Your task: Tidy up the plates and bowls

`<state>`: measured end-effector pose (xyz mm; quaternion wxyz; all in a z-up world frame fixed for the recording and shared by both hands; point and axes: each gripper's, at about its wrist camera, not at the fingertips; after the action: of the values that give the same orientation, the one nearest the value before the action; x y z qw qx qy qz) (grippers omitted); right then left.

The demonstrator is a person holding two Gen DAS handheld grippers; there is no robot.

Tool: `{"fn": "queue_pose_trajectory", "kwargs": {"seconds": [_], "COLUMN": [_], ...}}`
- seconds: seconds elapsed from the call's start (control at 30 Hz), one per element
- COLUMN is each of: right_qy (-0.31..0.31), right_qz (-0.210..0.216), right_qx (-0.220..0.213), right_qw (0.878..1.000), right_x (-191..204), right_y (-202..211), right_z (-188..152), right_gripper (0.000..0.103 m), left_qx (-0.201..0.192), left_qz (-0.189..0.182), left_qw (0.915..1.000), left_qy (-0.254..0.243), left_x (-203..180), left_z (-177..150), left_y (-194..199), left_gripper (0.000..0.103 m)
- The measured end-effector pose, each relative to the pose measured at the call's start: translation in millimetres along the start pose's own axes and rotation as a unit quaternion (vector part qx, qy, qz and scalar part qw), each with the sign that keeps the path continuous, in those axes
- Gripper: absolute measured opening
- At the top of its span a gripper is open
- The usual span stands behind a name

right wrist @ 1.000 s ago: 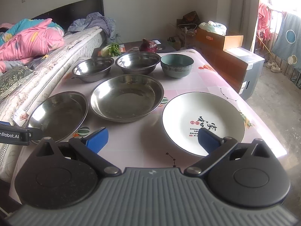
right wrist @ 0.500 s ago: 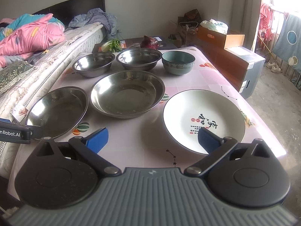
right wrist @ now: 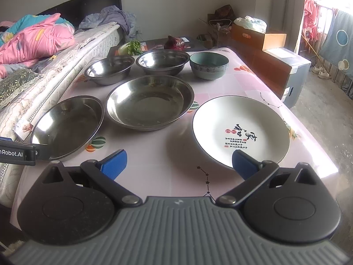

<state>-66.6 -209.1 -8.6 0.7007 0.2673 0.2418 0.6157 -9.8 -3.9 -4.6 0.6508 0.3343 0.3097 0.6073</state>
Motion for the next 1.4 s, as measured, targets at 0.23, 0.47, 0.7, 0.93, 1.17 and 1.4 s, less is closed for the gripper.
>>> {"fn": "queue_pose_trajectory", "kwargs": {"seconds": [0.23,0.47,0.7,0.93,1.17,1.4], "right_qy": [-0.003,-0.002,-0.002,-0.002,-0.003,-0.002], "right_qz": [0.0,0.0,-0.001,-0.002,-0.002,-0.003], "right_qx": [0.005,0.004,0.007,0.007,0.011,0.01], "right_qw": [1.0,1.0,1.0,1.0,1.0,1.0], "right_x": [-0.4,0.4,0.3,0.5,-0.2,0.5], "right_y": [-1.6,-1.8,-1.7,-1.8,-4.1,-6.2], "right_z": [-0.4,-0.7,-0.5,-1.3,-1.8,-1.4], "right_gripper": [0.102,0.102,0.102,0.102,0.102,0.102], "left_qx": [0.002,0.005,0.006,0.009,0.013,0.013], "left_qz": [0.001,0.0,-0.001,0.001,0.002,0.003], "left_qw": [1.0,1.0,1.0,1.0,0.9999,0.9999], "left_qy": [0.002,0.0,0.0,0.001,0.002,0.002], "left_x": [1.3,1.1,0.6,0.3,0.9,1.6], "left_z": [0.5,0.3,0.3,-0.2,-0.6,0.1], "left_y": [-0.3,-0.4,-1.7,-4.3,-5.6,-5.8], "left_gripper": [0.103,0.103,0.103,0.103,0.103,0.103]}}
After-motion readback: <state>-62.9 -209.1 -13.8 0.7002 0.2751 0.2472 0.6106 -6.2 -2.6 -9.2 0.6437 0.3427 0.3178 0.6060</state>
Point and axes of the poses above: each gripper's, at about its wrist camera, not at the fingertips, and y roughly against the way its jaws point, x to its left, z to its top, and after that the axes turned 3 degrees about -z, right-handed
